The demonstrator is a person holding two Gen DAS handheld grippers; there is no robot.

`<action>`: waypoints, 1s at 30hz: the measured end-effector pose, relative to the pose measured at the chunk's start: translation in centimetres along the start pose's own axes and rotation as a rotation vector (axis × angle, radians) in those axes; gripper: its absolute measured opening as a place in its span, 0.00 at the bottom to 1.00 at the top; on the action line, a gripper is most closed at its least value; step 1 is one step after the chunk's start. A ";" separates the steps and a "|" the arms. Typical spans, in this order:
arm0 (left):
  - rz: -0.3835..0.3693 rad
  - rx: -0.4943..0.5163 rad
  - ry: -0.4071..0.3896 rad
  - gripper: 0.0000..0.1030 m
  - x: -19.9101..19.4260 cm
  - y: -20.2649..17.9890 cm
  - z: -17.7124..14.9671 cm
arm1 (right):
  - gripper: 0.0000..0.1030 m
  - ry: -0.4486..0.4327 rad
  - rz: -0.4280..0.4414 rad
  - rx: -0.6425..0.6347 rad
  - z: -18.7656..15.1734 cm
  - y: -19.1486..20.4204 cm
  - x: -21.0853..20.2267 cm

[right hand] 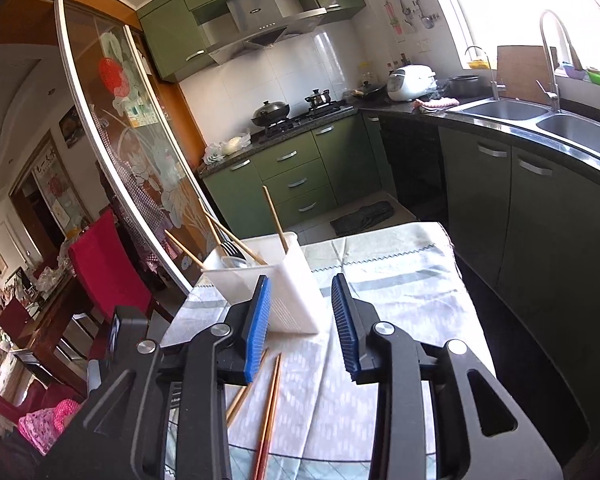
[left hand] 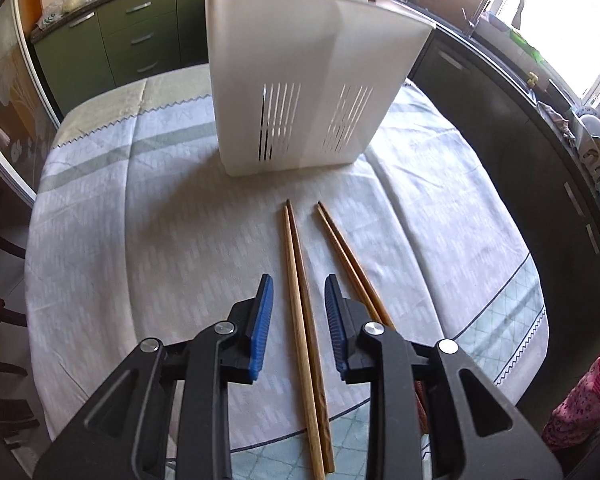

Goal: Organize utensils
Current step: 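Grasp another wooden chopstick with the left tool and lift it upright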

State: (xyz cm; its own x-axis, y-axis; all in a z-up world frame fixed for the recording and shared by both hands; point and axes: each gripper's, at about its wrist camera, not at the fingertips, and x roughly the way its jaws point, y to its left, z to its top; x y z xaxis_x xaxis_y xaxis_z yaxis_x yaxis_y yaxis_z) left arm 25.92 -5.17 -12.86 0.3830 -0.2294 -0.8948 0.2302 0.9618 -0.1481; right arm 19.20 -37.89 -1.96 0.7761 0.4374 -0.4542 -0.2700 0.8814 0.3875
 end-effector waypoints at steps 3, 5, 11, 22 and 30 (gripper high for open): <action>0.019 0.014 0.061 0.25 1.9 0.0 -0.1 | 0.34 0.013 -0.005 0.037 -1.5 -1.7 -1.1; 0.025 0.015 0.084 0.25 2.7 0.1 -0.2 | 0.34 0.022 -0.007 0.053 -2.3 -2.6 -1.5; 0.052 0.025 0.115 0.25 4.0 0.1 -0.1 | 0.34 0.039 0.023 0.100 -3.5 -3.9 -1.7; 0.080 0.043 0.128 0.21 3.9 0.3 0.3 | 0.35 0.067 0.056 0.120 -4.0 -3.9 -0.9; 0.126 0.069 0.127 0.09 5.1 -1.5 0.5 | 0.35 0.078 0.067 0.114 -3.9 -3.2 -0.5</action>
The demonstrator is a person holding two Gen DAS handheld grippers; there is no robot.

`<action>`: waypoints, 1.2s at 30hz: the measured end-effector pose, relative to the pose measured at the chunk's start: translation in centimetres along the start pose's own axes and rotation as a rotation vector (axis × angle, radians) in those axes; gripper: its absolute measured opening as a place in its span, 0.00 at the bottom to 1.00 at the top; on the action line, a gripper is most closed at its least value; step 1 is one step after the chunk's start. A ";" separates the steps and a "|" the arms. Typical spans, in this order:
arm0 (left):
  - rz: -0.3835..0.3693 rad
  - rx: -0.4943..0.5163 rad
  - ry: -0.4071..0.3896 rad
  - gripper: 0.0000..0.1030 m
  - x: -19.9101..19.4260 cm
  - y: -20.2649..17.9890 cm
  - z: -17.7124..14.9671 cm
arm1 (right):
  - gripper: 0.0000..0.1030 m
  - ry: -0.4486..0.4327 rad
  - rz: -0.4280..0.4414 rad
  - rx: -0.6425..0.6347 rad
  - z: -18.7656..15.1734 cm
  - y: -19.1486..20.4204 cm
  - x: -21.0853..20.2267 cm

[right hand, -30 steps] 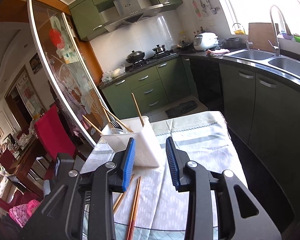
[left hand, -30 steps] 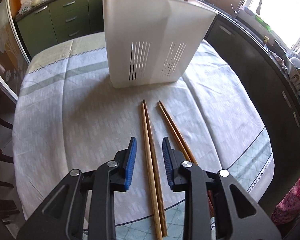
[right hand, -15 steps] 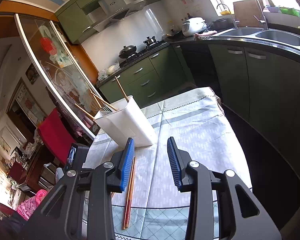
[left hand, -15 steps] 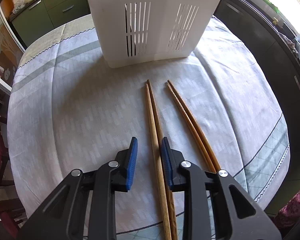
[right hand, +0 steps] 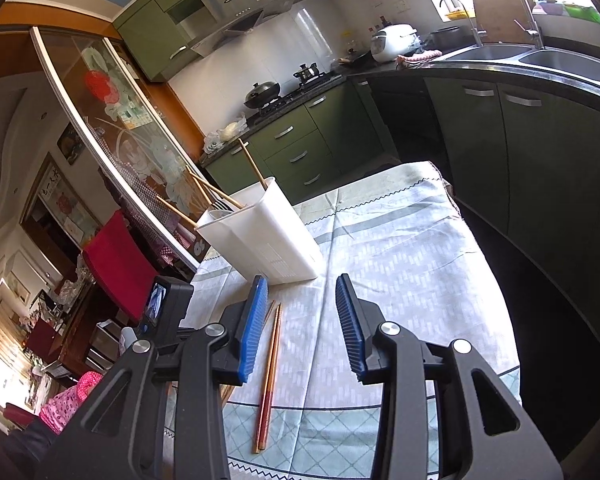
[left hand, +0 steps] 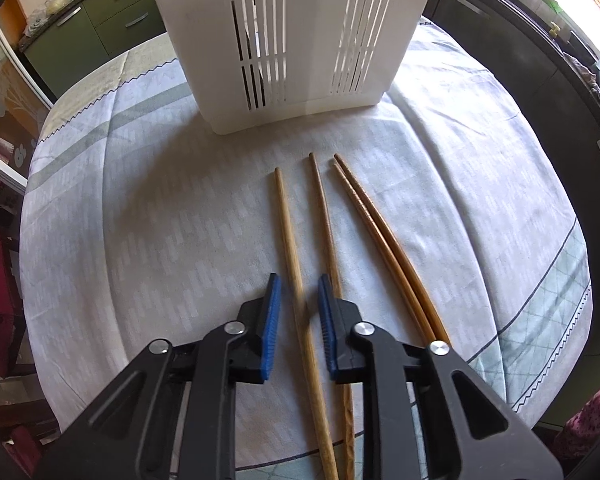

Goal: Organize utensils
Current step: 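Grasp another wooden chopstick with the left tool and lift it upright, then carry the chopstick toward the holder with the left tool while the right grasps another chopstick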

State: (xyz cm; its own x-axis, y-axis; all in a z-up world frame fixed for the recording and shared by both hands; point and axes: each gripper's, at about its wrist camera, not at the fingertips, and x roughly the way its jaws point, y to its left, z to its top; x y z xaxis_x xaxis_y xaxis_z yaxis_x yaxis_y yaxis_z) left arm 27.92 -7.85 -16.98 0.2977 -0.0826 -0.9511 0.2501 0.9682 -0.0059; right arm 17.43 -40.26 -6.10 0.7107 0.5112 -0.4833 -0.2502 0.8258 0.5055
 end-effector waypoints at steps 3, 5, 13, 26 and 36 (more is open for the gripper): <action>-0.004 -0.003 0.003 0.07 0.2 -0.2 0.2 | 0.35 0.002 0.000 0.001 -0.1 0.0 -0.1; -0.011 -0.010 0.005 0.06 0.1 -0.1 0.1 | 0.35 0.006 0.001 0.004 0.0 0.0 0.0; -0.047 -0.068 -0.128 0.06 -3.8 2.5 -1.1 | 0.37 0.100 0.011 -0.041 -0.4 1.4 2.9; -0.010 -0.072 -0.536 0.06 -14.6 3.9 -7.7 | 0.36 0.487 -0.082 -0.221 -4.8 5.4 17.8; -0.027 -0.079 -0.601 0.06 -15.8 4.7 -10.0 | 0.27 0.597 -0.167 -0.317 -6.2 7.6 23.8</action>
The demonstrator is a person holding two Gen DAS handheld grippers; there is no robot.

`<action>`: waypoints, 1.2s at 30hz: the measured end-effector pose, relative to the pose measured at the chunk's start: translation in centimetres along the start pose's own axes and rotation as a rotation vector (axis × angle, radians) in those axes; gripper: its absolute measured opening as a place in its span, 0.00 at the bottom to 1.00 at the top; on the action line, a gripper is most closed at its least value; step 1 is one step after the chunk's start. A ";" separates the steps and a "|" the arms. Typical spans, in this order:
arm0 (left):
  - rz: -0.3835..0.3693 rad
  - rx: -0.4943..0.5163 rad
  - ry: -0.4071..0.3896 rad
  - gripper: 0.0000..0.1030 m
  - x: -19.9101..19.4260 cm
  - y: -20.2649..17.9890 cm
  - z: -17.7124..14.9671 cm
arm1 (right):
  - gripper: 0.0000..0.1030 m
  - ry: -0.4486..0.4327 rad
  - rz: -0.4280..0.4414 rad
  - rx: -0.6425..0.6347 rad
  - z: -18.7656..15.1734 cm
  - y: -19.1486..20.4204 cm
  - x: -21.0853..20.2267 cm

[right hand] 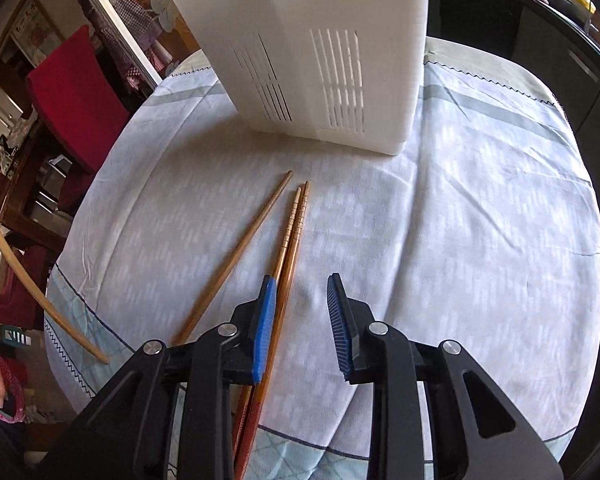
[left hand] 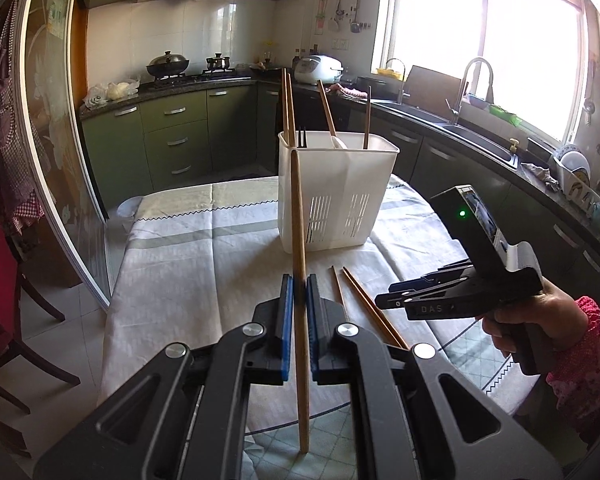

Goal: Organize utensils
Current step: 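Carry the chopstick toward the holder with the left tool while the right grasps another chopstick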

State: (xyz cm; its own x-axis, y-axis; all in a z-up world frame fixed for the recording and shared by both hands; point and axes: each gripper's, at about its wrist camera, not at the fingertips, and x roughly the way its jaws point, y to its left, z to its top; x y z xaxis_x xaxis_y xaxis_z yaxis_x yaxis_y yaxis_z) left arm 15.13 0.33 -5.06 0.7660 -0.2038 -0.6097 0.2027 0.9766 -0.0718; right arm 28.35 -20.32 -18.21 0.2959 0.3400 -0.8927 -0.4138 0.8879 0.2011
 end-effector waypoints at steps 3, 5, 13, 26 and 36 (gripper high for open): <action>-0.001 0.000 -0.008 0.06 -0.2 0.2 -0.2 | 0.22 0.014 -0.028 -0.018 0.2 0.7 0.5; -0.002 0.000 -0.012 0.07 -0.4 0.3 -0.2 | 0.22 0.020 -0.050 -0.024 0.3 0.8 0.8; 0.000 0.002 -0.021 0.07 -0.8 0.3 -0.4 | 0.22 0.042 -0.105 -0.070 0.8 2.5 2.3; 0.000 -0.003 -0.025 0.07 -1.1 0.2 -0.2 | 0.07 0.019 -0.107 -0.063 2.0 3.2 3.0; 0.000 -0.008 -0.024 0.07 -1.2 0.2 0.0 | 0.07 -0.177 -0.014 -0.001 1.1 1.8 -4.4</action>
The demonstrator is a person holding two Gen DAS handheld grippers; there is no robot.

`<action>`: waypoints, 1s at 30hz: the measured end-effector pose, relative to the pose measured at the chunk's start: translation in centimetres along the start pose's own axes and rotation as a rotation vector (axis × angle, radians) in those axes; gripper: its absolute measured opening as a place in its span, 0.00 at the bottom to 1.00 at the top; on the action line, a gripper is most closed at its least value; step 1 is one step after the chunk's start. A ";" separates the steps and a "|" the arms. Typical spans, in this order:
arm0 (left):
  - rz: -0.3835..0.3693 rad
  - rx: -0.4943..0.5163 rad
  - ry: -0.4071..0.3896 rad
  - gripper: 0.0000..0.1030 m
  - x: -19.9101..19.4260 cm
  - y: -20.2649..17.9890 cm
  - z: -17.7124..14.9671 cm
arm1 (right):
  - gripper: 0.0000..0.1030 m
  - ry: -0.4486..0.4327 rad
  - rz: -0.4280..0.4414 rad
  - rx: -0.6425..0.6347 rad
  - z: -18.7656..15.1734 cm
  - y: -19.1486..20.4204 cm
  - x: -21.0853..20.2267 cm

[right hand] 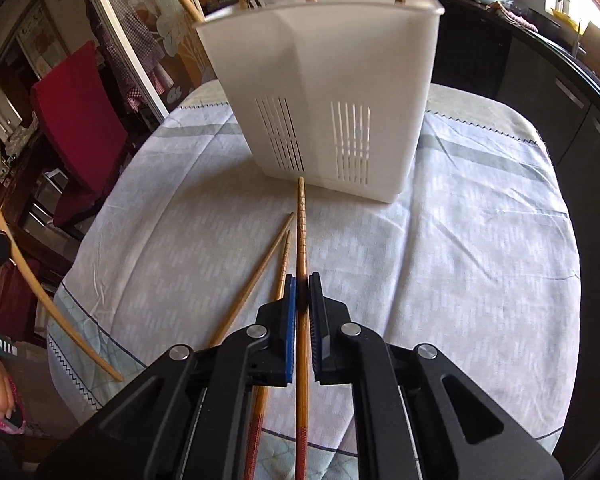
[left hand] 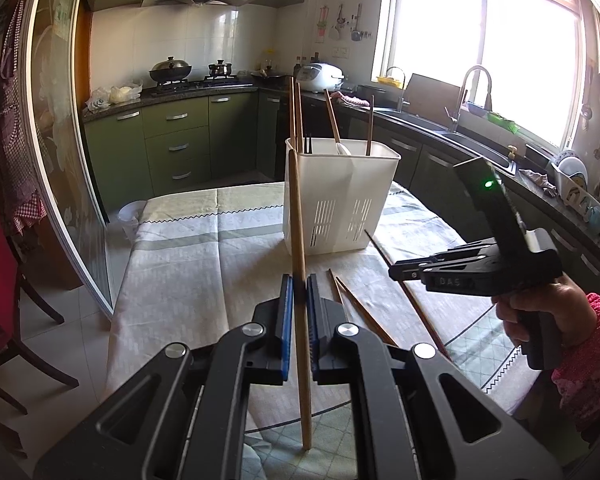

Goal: Organize utensils
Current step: 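Carry the chopstick toward the holder with the left tool while the right grasps another chopstick, then lower the chopstick into the holder and open the left tool while the right carries its chopstick over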

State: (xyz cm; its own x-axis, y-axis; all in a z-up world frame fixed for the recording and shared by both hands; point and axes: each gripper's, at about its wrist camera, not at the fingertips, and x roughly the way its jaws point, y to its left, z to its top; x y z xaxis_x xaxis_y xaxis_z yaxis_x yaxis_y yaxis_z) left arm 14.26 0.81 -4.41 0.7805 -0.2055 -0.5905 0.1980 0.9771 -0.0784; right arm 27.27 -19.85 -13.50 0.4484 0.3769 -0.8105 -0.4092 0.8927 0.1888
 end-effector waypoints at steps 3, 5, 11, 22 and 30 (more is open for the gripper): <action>0.002 -0.001 -0.002 0.06 0.0 0.0 0.0 | 0.07 -0.078 0.028 0.003 -0.5 0.1 -3.3; 0.003 -0.004 -0.004 0.06 -0.1 0.1 0.1 | 0.07 -0.122 0.042 0.004 -1.2 -0.2 -5.5; 0.009 -0.005 -0.019 0.06 -0.5 0.1 0.4 | 0.07 -0.199 0.054 -0.006 -2.7 -0.4 -9.9; 0.014 0.019 -0.029 0.06 -1.0 -0.8 0.5 | 0.07 -0.222 0.061 -0.012 -4.2 0.0 -11.1; 0.007 0.028 -0.035 0.06 -1.1 -1.2 1.1 | 0.07 -0.238 0.067 -0.009 -3.8 -0.5 -11.3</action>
State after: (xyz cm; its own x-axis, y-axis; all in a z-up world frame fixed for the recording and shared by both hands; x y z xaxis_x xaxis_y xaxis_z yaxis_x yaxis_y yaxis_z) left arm 13.83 -0.19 -2.80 0.8020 -0.2008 -0.5626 0.2083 0.9767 -0.0516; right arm 19.37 -25.51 -6.51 0.5942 0.4841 -0.6423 -0.4512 0.8617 0.2320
